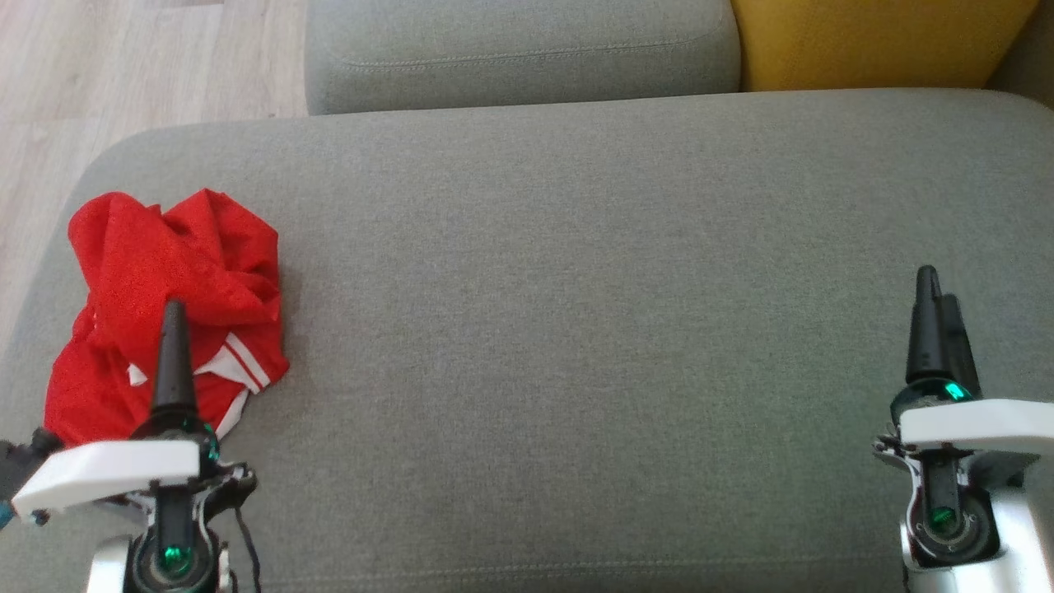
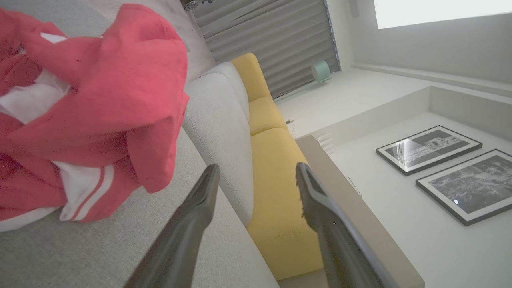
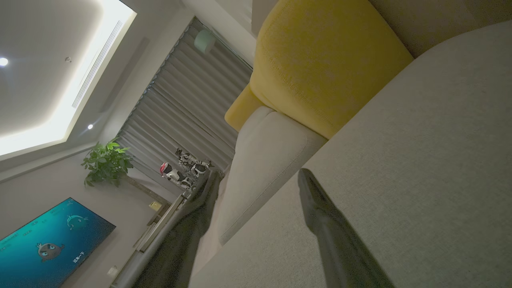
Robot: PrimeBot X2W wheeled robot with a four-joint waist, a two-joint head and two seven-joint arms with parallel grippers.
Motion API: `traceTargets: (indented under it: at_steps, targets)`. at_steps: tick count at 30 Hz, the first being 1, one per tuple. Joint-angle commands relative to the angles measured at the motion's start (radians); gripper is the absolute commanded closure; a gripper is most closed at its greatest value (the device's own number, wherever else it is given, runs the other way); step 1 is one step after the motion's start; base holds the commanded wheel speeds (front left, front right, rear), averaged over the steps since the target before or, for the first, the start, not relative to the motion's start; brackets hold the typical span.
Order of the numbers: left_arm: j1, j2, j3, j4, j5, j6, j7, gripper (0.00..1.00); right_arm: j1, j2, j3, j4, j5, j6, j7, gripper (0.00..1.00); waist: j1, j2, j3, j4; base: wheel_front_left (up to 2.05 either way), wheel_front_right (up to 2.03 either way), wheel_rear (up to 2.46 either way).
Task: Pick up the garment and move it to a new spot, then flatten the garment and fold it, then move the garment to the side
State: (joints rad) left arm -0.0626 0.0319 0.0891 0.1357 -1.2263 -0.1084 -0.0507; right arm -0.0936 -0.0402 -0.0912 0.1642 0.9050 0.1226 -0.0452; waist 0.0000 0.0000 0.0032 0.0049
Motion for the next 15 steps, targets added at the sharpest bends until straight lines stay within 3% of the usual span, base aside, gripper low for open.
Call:
traceTargets:
  at_steps: [1,10,15]
  targets:
    - [-0.057,0.012,0.01,-0.045,0.019,0.001,-0.006,0.0,-0.062,-0.007,0.015,-0.045,-0.028,0.004,-0.01,0.0,0.0,0.0,0.0,0.0,0.0,0.0,0.0]
    - [-0.064,0.013,-0.044,-0.111,0.202,0.009,-0.033,0.0,-0.074,-0.007,0.053,-0.086,-0.215,0.004,-0.037,0.0,0.0,0.0,-0.001,-0.002,0.0,0.0,0.0]
    - [-0.064,0.014,-0.074,-0.122,0.274,0.037,-0.047,0.0,-0.073,-0.007,0.076,-0.089,-0.298,0.005,-0.052,0.0,0.0,0.0,-0.002,-0.005,0.0,0.0,0.0]
